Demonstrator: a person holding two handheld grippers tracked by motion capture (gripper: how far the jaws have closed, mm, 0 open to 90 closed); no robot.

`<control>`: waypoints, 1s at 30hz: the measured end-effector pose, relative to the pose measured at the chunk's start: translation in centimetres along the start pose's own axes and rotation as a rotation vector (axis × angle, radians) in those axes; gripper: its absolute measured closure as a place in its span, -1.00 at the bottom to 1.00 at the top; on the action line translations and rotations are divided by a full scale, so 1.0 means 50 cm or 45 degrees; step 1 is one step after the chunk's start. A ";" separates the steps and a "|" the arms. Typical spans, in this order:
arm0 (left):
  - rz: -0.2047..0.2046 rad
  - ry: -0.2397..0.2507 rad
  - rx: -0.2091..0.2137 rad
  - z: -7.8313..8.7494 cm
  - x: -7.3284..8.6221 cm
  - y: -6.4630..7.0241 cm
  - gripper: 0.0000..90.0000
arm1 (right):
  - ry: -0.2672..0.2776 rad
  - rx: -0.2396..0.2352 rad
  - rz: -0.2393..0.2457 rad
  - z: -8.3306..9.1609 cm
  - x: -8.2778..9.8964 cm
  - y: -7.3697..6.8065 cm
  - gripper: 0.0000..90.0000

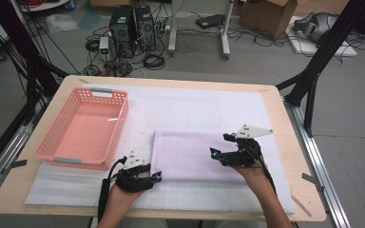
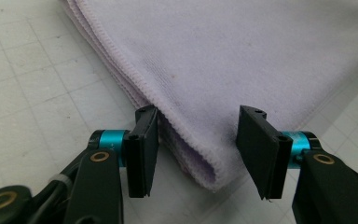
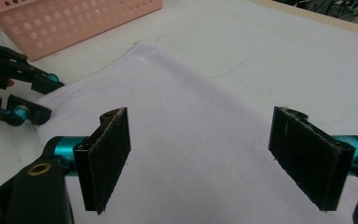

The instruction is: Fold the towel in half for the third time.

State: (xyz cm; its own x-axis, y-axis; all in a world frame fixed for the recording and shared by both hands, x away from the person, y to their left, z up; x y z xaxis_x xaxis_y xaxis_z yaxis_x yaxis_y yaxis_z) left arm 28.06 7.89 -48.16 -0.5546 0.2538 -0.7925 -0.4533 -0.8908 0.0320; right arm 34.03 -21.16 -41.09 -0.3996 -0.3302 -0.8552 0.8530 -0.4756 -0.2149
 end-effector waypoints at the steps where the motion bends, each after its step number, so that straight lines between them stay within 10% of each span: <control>1: -0.001 -0.001 -0.002 0.000 0.000 0.000 0.14 | -0.009 -0.012 0.001 -0.009 -0.007 0.001 -0.50; 15: 0.045 -0.008 0.018 0.001 0.000 0.011 0.62 | -0.143 -0.081 0.050 -0.152 -0.083 -0.002 -0.48; 30: 0.106 -0.001 0.029 0.001 0.003 0.006 0.69 | -0.274 -0.095 0.051 -0.278 -0.110 0.016 -0.49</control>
State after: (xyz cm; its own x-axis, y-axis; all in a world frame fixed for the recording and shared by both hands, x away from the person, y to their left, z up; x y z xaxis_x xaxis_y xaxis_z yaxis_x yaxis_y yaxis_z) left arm 27.81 7.70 -48.25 -0.5915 0.1790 -0.7862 -0.4211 -0.9001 0.1119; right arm 41.56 -8.38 -43.10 -0.4206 -0.5173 -0.7453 0.8888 -0.3999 -0.2240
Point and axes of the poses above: each handheld gripper's, and its own axes: z roughly backward along the jaws, x roughly out of its underside, y roughly to its right, the point moved 5 cm from there along -z, roughly forward along the jaws, and after that the axes turned 15 degrees about -x, right-handed, at the moved point
